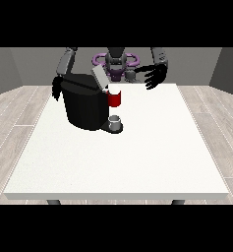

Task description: Insert the coffee pod into the coffee machine and close the lid

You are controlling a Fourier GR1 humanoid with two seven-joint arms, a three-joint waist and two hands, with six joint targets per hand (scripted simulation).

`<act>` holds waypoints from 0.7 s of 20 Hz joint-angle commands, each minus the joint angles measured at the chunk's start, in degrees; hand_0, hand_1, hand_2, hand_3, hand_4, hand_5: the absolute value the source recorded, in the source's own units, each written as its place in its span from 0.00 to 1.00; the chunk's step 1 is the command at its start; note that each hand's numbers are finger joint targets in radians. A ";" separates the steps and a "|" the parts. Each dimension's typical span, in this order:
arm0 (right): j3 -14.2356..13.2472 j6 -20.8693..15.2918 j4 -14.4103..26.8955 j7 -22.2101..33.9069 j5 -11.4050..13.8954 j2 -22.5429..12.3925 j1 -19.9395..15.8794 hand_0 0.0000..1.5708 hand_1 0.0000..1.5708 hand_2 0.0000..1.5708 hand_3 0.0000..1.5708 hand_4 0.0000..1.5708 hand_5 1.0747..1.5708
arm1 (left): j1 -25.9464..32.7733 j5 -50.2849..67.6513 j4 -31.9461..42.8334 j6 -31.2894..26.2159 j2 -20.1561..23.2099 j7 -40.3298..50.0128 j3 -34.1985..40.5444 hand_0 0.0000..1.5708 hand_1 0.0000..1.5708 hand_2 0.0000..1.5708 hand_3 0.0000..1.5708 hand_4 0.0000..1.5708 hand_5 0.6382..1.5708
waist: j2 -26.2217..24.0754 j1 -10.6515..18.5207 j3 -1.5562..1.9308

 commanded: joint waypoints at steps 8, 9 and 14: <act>10.72 -2.31 -10.69 3.19 7.21 6.08 10.07 0.00 0.00 0.00 0.00 0.00 1.00 | 24.80 4.34 0.02 -4.28 -1.87 -6.21 1.06 0.00 0.00 0.00 0.00 0.16 1.00 | -17.49 0.33 -0.05; 11.58 -2.42 -13.61 5.91 7.24 6.11 9.41 0.00 0.00 0.00 0.00 0.00 1.00 | 26.27 4.17 0.40 -5.13 -0.83 -5.35 0.98 0.00 0.00 0.00 0.00 0.15 1.00 | -18.85 -0.95 -0.06; 20.48 -4.85 -25.53 12.21 9.70 11.93 11.38 0.00 0.00 0.00 0.00 0.13 1.00 | 30.91 4.96 0.67 -4.04 0.52 -4.02 2.66 0.00 0.00 0.00 0.00 0.22 1.00 | -24.62 -5.51 -0.04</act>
